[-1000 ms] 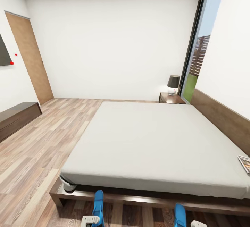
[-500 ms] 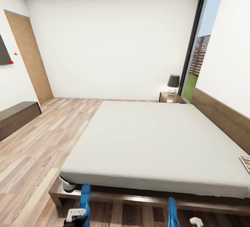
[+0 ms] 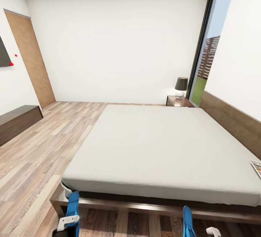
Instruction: In the bedroom, move the book from the bed onto either nightstand, and place the two sandals side by side next to the bed.
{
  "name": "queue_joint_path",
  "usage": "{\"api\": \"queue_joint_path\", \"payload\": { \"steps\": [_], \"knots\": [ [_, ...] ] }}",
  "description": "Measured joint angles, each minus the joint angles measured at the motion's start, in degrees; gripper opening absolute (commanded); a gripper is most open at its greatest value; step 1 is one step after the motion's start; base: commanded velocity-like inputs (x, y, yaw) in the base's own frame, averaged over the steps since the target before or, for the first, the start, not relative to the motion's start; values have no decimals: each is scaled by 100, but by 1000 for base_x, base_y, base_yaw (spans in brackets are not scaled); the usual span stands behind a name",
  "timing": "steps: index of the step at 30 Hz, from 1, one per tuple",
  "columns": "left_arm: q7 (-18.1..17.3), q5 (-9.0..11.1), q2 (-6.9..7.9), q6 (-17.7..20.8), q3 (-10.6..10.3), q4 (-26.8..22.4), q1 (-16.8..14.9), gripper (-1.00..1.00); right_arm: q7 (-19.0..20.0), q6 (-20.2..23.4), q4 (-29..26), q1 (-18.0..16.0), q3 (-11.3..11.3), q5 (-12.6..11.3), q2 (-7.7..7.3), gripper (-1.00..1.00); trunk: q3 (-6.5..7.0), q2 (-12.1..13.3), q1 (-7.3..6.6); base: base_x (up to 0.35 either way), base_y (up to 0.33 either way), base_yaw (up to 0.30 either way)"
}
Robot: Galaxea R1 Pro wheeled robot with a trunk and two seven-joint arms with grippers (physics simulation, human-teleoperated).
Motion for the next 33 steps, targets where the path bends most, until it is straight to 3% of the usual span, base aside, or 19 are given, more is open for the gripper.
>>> {"api": "queue_joint_path", "payload": {
  "steps": [4, 8, 10, 17, 22, 33],
  "knots": [
    [570, -117, -12, -38, -47, -5, 0, -100, 1, 0, 0, 0, -2, 0, -9, -100, -72, -161, 88, 0, 0, 0],
    [841, -662, -23, -28, -84, 2, 0, -100, 0, 0, 0, 0, -3, 0, -11, -100, -144, -321, 176, 0, 0, 0],
    [941, -789, -28, -25, -85, 4, 0, -100, 0, 0, 0, 0, -2, 0, -11, -100, -180, -401, 220, 0, 0, 0],
    [1072, -996, -25, 79, -88, -228, -24, -100, -1, 0, 0, 0, -2, 0, -11, -100, -306, -682, 374, 0, 0, 0],
    [1055, -1602, -30, 142, -107, -230, -19, -100, -1, 7, 0, 0, -2, 0, -11, -100, -396, -883, 483, 0, 0, 0],
    [1058, -1664, -33, 143, -98, -222, -18, -100, -1, 8, 0, 0, 2, 1, -11, -100, -593, -1324, 725, 0, 0, 0]
  ]
}}
